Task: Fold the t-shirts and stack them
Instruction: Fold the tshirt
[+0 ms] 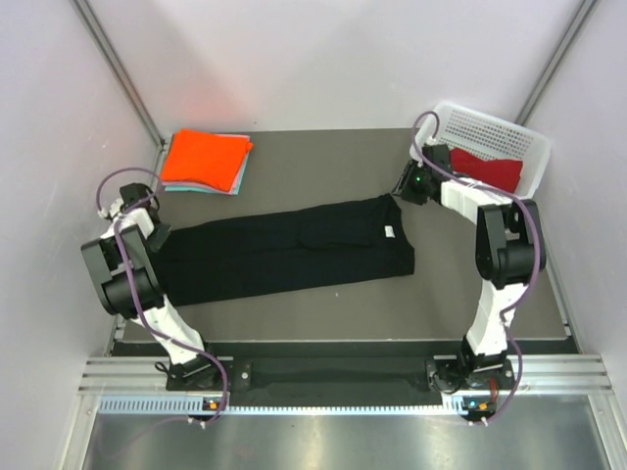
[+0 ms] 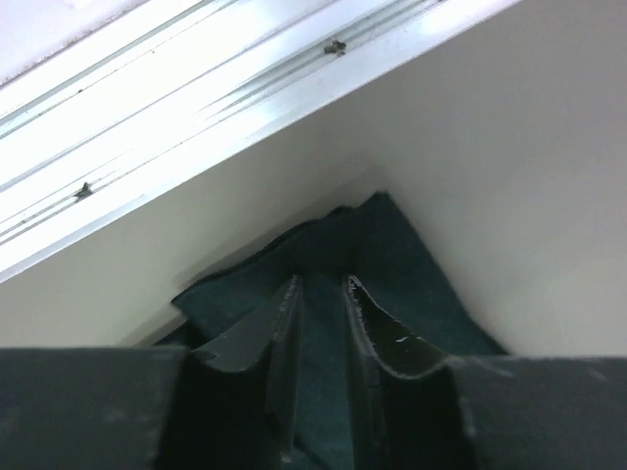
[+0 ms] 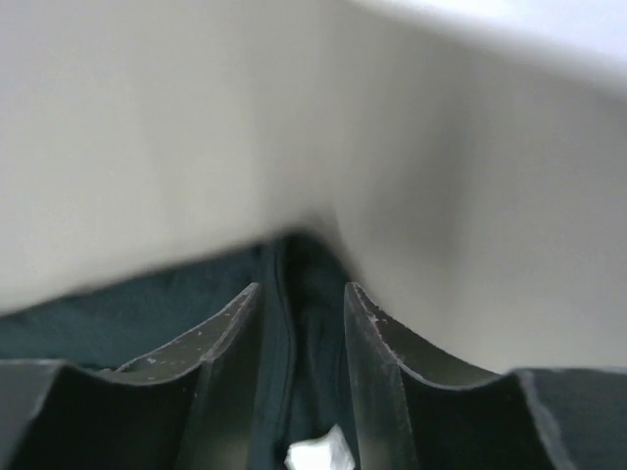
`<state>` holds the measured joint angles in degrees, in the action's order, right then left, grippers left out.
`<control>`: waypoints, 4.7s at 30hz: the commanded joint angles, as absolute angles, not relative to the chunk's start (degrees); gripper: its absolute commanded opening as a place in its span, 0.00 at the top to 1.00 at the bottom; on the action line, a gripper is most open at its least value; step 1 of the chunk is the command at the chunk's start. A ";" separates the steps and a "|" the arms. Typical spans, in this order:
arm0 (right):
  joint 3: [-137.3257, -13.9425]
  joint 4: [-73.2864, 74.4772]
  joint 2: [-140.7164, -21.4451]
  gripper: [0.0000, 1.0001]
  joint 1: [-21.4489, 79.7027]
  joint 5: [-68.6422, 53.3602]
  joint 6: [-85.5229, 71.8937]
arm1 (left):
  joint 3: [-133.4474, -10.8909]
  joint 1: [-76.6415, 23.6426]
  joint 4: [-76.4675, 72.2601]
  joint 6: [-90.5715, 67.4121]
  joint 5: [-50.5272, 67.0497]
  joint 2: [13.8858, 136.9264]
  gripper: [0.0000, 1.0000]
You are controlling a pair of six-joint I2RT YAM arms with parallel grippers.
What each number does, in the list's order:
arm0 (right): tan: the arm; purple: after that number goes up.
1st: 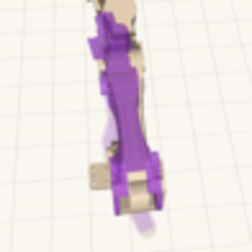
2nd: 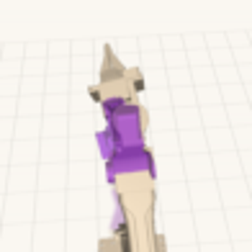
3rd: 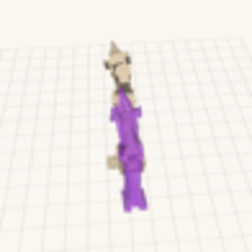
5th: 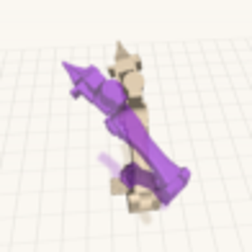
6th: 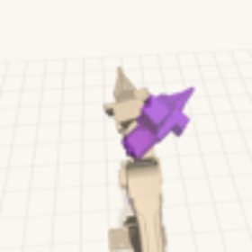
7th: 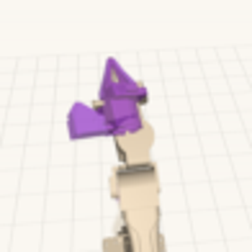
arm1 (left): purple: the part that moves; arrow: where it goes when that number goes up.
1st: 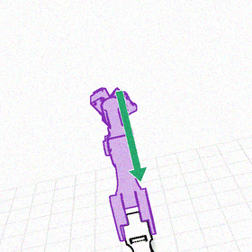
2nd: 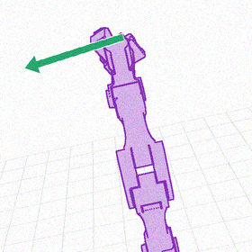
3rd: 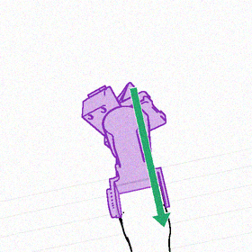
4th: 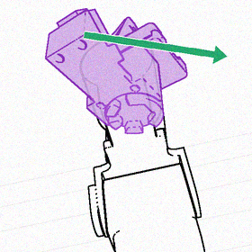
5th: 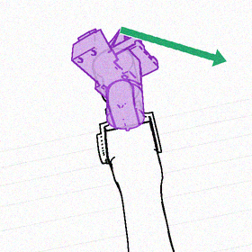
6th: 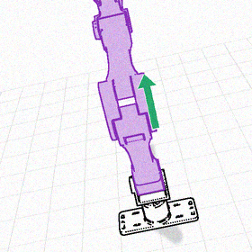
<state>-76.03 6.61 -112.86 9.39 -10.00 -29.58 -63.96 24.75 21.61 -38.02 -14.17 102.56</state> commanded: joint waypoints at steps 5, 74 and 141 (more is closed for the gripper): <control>-73.05 24.70 -97.13 0.58 12.30 7.63 -48.85 | -64.78 24.26 19.34 -33.32 -1.77 93.44 0.66; -121.91 4.83 -135.54 0.60 12.39 0.26 -40.26 | -64.33 -14.31 30.65 -18.03 7.06 82.09 0.62; -87.17 -2.38 -126.38 1.00 10.81 12.74 -51.68 | -49.38 -24.87 13.89 -38.94 2.81 92.45 0.73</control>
<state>-82.39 -3.05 -124.42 11.42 10.90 -52.93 -46.81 -24.10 15.00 -37.52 4.64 90.35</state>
